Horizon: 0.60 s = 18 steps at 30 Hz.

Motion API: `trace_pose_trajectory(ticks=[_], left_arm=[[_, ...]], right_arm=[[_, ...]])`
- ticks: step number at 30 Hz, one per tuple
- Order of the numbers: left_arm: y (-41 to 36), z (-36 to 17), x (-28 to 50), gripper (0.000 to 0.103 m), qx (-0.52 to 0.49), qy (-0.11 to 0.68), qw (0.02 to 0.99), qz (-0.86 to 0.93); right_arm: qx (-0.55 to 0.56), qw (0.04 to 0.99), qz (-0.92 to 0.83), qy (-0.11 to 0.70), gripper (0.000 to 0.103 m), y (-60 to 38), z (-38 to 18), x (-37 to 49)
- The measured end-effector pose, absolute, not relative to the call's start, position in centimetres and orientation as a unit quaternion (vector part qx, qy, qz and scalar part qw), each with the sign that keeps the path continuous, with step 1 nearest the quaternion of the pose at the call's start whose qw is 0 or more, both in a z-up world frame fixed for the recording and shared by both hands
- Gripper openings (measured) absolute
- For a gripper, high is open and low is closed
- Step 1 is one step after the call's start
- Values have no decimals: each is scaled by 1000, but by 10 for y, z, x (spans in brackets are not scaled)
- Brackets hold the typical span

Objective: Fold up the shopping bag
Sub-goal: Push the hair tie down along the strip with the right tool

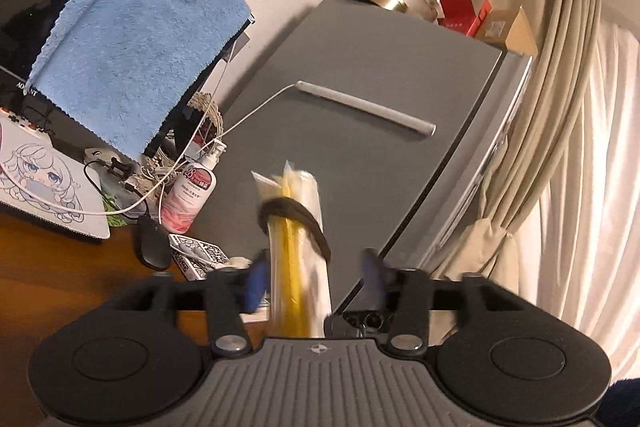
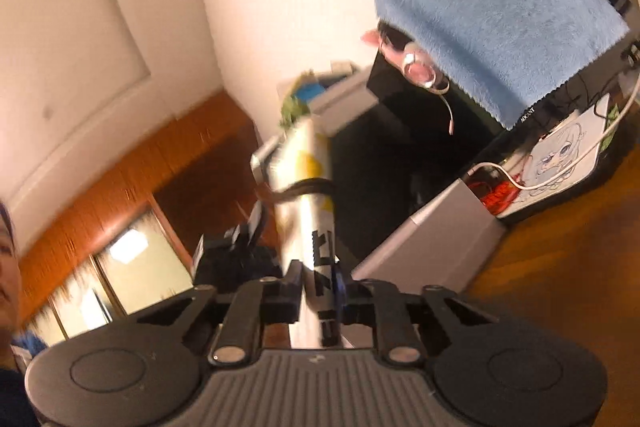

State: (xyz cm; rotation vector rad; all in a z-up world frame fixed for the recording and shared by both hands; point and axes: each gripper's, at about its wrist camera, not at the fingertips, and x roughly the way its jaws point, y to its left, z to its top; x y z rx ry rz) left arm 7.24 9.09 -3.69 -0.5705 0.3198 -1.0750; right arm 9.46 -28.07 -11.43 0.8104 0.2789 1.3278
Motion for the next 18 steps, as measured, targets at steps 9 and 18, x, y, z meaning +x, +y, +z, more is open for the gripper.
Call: trace_pose_trajectory(ticks=[9,18], left_arm=[[79,-70,72,22,-308,181,794,-492],[67,-67,49,13,-235,152,863,-421]], right_arm=[[445,667,589,101,13,-283,-130,91],[402,737,534,101,22,-286,-125,91]])
